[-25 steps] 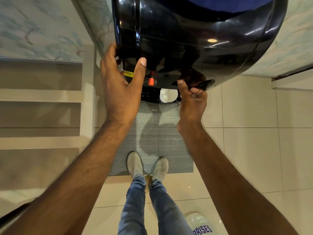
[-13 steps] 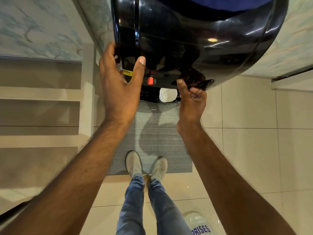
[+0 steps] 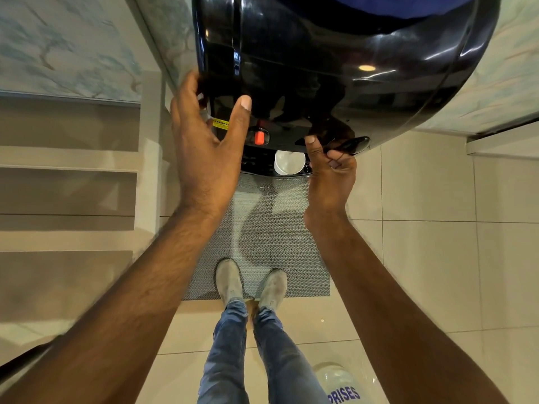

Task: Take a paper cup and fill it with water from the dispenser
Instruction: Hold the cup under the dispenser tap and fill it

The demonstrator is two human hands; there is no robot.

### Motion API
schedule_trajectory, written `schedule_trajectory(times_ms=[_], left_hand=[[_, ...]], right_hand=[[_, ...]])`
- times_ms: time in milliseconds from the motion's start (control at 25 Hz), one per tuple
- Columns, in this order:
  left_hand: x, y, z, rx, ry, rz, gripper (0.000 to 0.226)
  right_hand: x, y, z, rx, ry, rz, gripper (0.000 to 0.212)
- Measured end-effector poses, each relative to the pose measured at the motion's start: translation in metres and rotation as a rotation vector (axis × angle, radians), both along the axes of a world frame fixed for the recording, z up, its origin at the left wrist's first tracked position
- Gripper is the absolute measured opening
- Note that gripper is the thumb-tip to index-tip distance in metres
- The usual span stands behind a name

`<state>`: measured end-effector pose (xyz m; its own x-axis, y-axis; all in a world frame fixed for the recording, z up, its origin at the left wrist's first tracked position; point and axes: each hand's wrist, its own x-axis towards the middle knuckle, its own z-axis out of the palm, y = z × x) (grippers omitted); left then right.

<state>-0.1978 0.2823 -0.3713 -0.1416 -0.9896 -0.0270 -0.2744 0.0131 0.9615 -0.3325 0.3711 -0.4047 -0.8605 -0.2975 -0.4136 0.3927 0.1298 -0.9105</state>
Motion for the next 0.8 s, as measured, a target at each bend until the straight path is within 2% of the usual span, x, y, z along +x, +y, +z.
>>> schedule_trajectory(times_ms=[800], left_hand=[[0.0006, 0.0004, -0.0007, 0.004, -0.002, -0.008, 0.08]], right_hand=[[-0.0011, 0.0007, -0.0071, 0.009, -0.031, 0.002, 0.044]])
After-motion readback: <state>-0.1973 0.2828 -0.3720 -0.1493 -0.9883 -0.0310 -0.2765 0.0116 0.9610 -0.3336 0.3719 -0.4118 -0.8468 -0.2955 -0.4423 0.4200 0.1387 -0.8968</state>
